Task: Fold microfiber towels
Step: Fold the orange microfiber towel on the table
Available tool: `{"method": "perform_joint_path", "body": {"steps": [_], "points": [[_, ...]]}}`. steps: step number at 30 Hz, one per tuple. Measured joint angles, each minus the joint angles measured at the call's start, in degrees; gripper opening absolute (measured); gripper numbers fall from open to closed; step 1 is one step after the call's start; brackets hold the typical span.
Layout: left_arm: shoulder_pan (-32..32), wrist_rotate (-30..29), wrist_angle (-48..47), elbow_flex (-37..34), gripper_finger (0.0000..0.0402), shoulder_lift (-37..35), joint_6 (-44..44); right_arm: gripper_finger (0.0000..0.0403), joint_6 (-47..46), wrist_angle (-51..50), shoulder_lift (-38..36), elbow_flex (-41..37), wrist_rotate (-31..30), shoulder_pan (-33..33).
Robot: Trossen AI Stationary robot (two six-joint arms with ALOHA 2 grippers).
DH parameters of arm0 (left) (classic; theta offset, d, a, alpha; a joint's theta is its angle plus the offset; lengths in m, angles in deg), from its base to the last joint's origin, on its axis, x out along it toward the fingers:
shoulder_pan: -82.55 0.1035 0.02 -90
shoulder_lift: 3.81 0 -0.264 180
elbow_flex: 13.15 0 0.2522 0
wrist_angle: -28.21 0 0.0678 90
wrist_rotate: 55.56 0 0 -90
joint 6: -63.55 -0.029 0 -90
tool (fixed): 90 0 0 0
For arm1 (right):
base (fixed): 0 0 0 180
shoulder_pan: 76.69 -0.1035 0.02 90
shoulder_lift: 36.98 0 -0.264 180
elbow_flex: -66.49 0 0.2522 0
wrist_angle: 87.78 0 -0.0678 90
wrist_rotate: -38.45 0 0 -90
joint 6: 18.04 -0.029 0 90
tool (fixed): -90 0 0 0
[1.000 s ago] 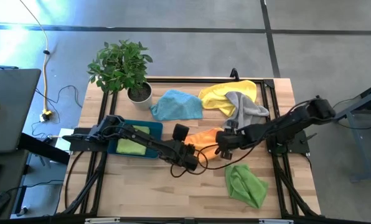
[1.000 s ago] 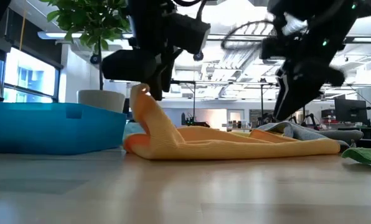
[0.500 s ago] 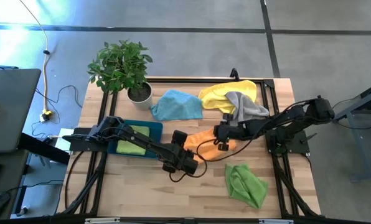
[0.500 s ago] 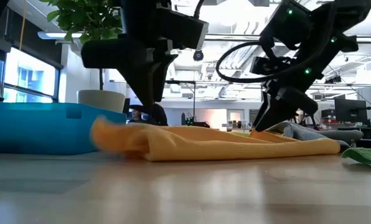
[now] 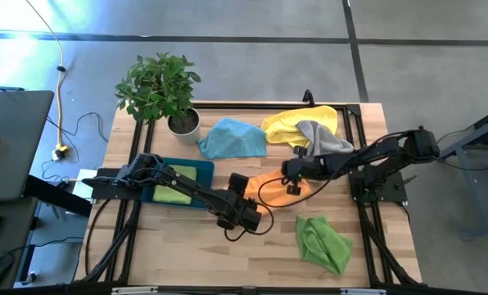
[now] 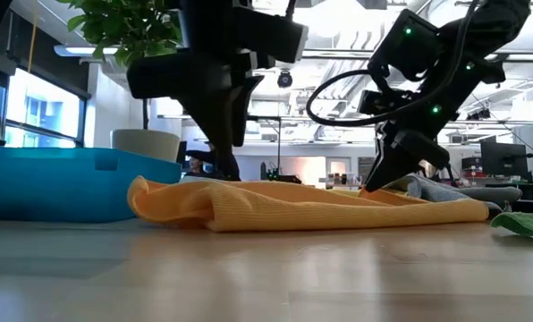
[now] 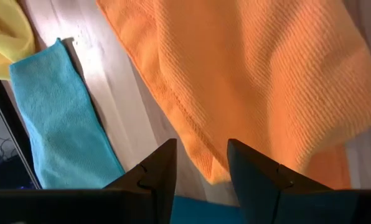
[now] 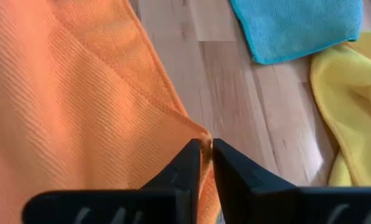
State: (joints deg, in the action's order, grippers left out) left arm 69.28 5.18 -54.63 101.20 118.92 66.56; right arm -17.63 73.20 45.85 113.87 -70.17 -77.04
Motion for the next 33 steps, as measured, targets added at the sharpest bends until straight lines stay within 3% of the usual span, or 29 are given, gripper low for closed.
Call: {"method": "perform_joint_path", "body": {"steps": [4,11,15,20,25,33], "points": [[0.0,-0.1,0.1,0.0,0.0131,0.0,1.5,0.0036,0.0,0.0,0.0,0.0,0.2,0.5],[0.0,-0.1,0.0,0.0,0.0131,0.0,3.1,0.0091,-0.4,0.0,0.0,0.0,0.2,0.7],[-0.2,-0.1,0.0,0.0,0.0131,0.0,4.6,0.0101,-0.4,0.0,0.0,0.0,0.3,1.4],[-1.2,-0.1,-0.1,0.0,0.0131,0.0,5.9,0.0066,-0.4,-0.1,0.0,0.0,0.9,2.0],[-2.6,-0.1,-0.1,0.0,0.0131,0.0,7.4,0.0008,-0.4,-0.1,0.0,0.0,6.5,2.7],[-5.2,-0.1,-0.3,0.0,0.0131,0.0,10.4,0.0002,-0.4,-1.0,-0.1,0.0,3.3,2.6]]}}
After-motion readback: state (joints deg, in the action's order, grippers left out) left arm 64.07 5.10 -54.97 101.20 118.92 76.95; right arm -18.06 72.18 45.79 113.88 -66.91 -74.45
